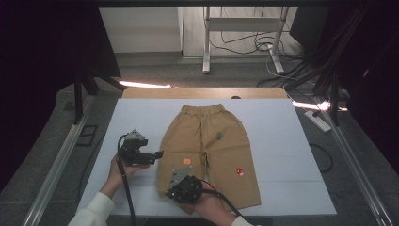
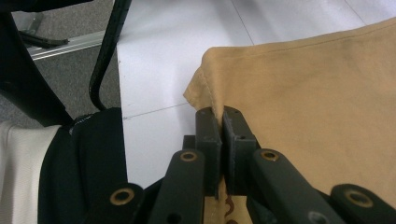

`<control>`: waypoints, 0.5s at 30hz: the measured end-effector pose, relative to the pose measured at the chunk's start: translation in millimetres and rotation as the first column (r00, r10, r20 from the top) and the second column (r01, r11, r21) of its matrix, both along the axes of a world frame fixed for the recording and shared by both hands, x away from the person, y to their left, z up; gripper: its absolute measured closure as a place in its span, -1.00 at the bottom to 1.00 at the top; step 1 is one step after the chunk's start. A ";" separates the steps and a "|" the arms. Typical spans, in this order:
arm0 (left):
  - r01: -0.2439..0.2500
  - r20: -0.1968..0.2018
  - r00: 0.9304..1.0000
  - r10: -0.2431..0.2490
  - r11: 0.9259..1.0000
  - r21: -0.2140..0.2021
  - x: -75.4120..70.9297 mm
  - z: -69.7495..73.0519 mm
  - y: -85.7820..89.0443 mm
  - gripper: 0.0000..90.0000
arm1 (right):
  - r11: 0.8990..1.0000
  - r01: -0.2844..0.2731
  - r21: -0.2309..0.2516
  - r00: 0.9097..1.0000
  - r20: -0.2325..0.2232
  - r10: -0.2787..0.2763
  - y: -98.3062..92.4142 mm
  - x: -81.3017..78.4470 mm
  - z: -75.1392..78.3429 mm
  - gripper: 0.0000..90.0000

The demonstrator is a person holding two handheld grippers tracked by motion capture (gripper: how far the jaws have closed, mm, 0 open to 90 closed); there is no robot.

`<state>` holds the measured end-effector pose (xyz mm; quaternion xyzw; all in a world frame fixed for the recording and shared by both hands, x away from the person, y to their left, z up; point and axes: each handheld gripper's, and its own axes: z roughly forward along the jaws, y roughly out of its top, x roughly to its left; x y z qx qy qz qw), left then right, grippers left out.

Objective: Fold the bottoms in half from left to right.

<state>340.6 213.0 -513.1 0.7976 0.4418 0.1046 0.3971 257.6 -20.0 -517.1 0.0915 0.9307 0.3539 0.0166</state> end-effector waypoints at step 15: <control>-0.003 -0.050 0.999 0.003 1.000 -0.003 31.9 -2.9 -8.6 -0.77 | 1.000 -0.002 0.003 1.000 0.003 0.002 -1.3 -0.5 -1.5 0.92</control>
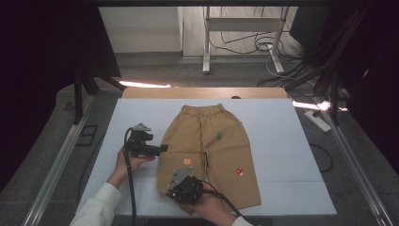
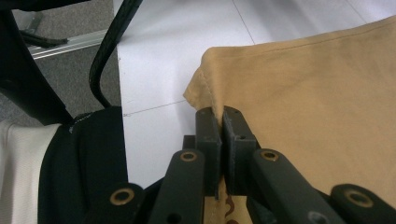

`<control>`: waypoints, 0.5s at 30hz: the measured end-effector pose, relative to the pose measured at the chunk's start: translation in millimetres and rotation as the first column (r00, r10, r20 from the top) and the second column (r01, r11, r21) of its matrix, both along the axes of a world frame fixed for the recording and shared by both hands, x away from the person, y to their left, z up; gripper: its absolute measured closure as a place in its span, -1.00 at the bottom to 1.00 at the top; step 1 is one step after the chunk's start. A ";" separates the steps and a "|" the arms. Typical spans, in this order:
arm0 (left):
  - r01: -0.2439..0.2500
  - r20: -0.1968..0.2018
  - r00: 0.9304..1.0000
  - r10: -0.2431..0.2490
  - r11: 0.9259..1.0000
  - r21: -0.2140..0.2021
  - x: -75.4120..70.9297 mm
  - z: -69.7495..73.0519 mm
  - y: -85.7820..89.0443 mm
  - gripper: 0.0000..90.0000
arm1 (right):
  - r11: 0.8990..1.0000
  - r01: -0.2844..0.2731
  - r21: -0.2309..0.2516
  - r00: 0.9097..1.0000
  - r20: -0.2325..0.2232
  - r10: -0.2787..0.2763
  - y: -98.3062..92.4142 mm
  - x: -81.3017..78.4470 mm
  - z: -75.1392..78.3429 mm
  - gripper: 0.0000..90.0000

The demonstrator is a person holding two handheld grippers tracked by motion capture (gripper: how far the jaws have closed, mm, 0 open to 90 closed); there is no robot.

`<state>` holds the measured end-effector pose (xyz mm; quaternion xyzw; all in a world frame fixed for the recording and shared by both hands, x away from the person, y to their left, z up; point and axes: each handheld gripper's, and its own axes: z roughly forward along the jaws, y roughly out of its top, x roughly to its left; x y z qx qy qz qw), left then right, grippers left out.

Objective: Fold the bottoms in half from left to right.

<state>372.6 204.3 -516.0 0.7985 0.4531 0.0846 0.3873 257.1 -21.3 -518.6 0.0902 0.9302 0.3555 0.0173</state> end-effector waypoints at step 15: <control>-0.010 -0.018 1.000 0.010 1.000 0.002 24.1 -4.7 -4.9 -0.74 | 1.000 0.000 -0.005 1.000 0.003 0.000 -1.4 -0.6 1.6 0.92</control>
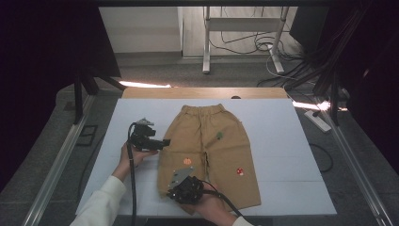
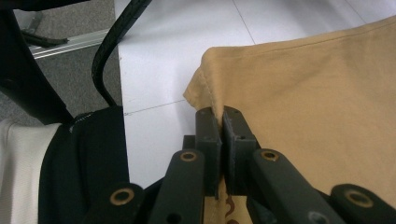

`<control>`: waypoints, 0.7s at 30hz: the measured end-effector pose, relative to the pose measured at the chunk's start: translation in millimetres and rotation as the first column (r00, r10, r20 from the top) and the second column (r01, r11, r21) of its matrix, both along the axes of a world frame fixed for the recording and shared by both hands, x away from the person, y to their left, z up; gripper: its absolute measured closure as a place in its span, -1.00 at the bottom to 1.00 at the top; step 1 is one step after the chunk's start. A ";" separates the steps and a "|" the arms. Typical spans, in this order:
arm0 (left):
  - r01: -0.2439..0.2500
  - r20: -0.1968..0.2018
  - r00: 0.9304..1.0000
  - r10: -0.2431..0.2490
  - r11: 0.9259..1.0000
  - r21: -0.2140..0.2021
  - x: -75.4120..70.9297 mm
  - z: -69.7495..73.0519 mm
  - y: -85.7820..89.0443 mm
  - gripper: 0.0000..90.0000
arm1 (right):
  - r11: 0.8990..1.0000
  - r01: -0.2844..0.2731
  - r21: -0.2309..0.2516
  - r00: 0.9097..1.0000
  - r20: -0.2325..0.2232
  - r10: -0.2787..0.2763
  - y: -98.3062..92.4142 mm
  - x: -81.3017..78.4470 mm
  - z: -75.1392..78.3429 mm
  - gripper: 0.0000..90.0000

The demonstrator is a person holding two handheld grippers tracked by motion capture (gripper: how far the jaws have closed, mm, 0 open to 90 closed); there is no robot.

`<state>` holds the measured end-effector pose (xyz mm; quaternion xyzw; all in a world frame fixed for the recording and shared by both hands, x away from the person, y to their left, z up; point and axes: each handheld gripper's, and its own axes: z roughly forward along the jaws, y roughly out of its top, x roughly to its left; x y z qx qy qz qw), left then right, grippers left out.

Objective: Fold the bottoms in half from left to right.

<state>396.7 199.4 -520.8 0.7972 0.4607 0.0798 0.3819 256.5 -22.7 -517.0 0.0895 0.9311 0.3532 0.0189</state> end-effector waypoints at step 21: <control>-0.011 -0.051 0.999 0.013 1.000 0.029 29.7 -13.5 -11.9 -0.67 | 1.000 0.006 0.012 1.000 -0.012 -0.006 -0.2 -0.4 -0.2 0.92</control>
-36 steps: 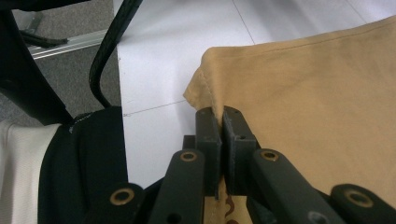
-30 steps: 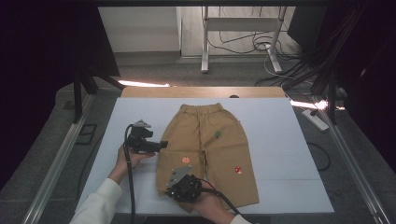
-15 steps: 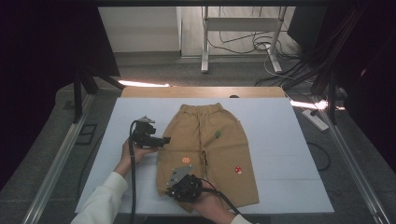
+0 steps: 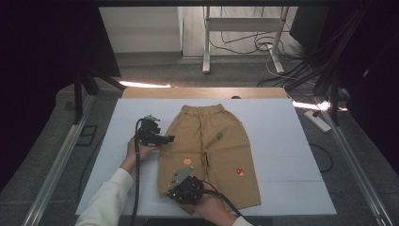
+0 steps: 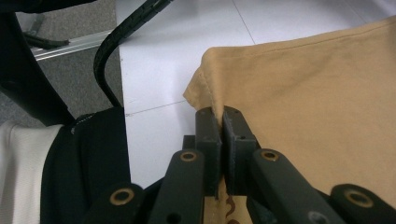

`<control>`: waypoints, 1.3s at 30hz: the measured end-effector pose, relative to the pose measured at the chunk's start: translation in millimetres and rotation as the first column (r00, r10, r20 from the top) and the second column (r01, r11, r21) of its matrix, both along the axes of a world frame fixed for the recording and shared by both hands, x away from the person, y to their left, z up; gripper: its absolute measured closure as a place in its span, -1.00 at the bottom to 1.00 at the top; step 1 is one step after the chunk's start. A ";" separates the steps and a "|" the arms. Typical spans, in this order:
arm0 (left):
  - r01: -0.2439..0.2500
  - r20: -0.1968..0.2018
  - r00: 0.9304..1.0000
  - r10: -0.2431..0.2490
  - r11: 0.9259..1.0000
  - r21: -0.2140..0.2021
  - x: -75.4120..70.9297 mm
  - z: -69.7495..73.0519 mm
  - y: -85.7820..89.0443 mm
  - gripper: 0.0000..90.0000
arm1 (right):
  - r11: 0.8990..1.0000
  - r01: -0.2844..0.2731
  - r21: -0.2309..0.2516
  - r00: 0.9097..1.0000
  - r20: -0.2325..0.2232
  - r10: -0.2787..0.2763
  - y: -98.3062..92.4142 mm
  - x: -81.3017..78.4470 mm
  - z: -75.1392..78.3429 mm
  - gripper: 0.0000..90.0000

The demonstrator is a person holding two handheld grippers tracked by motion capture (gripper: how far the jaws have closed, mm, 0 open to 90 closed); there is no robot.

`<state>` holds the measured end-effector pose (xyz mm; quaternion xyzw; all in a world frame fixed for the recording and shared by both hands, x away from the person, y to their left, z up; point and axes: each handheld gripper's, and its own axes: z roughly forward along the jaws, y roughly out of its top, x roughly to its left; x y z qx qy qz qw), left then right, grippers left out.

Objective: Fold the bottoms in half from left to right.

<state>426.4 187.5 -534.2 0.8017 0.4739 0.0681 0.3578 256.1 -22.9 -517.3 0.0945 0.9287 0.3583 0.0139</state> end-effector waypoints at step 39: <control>0.103 -0.049 0.993 -0.109 0.987 -0.124 -0.2 0.1 -4.7 0.87 | 1.000 0.007 0.025 1.000 -0.020 -0.007 -7.1 1.7 5.3 0.92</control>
